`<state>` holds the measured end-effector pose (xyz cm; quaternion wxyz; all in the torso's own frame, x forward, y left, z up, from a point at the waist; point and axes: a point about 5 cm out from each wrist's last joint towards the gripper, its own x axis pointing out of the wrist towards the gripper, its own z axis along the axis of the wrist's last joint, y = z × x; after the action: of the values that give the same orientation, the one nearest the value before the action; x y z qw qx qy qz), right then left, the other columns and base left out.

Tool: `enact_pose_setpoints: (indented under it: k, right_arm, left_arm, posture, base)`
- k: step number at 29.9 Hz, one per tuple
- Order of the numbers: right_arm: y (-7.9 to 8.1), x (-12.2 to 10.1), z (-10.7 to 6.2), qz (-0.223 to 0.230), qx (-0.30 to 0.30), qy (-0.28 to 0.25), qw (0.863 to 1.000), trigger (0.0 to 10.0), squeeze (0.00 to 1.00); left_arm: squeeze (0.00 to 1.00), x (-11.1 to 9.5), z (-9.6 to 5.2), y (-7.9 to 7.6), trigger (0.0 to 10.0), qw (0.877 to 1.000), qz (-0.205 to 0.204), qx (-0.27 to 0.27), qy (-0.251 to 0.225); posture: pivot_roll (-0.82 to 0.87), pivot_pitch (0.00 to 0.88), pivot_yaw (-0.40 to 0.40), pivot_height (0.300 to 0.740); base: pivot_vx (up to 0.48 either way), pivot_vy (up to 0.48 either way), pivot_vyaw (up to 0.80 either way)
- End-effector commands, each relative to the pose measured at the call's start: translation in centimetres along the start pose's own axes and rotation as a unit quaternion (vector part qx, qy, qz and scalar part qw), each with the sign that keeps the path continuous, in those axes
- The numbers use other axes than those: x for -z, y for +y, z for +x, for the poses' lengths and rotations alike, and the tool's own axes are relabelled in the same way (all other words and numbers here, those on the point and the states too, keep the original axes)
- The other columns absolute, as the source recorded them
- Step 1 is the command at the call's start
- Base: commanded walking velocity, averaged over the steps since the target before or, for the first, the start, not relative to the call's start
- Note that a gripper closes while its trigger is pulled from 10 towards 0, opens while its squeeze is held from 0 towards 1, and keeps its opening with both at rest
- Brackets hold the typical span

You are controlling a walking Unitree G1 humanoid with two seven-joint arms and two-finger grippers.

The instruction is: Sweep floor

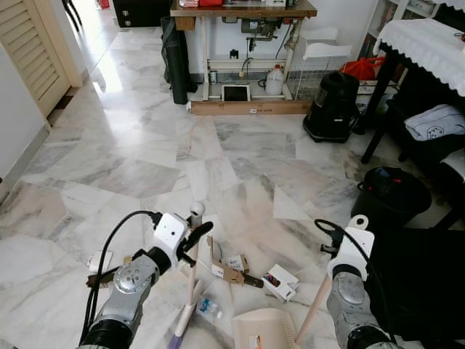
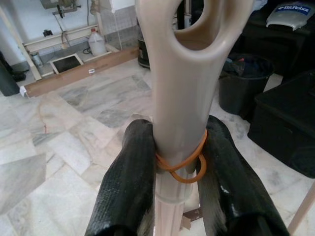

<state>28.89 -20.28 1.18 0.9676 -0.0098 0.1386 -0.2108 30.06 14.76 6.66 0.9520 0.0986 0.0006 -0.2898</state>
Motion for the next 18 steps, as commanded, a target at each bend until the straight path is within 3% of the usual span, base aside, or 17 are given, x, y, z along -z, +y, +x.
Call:
enact_pose_setpoints:
  k: [1,7,14,18]
  right_arm:
    - [-0.8,0.6,-0.1,-0.022,0.018,0.011,1.000,10.0,0.00]
    - [-1.7,0.1,0.1,-0.029,0.051,-0.006,0.998,10.0,0.00]
    - [-1.2,0.4,0.0,-0.016,0.039,0.004,0.999,10.0,0.00]
    - [0.0,0.6,-0.2,0.039,0.006,0.020,0.999,10.0,0.00]
  left_arm:
    - [0.00,-0.9,0.2,0.3,10.0,1.000,0.008,0.005,-0.016]
    - [0.00,-1.0,0.3,0.1,10.0,1.000,0.005,0.015,-0.016]
    - [0.00,-1.1,0.4,0.0,10.0,1.000,-0.005,0.024,-0.012]
    - [0.00,-1.1,0.3,0.0,10.0,1.000,-0.008,0.027,-0.007]
  posture:
    - [0.04,0.000,-0.008,0.740]
    - [0.04,0.000,-0.007,0.740]
    - [0.05,0.000,-0.009,0.740]
    - [0.05,0.000,-0.008,0.740]
  base:
    - [0.000,0.000,0.00]
    - [0.000,0.000,0.00]
    - [0.000,0.000,0.00]
    - [0.000,0.000,0.00]
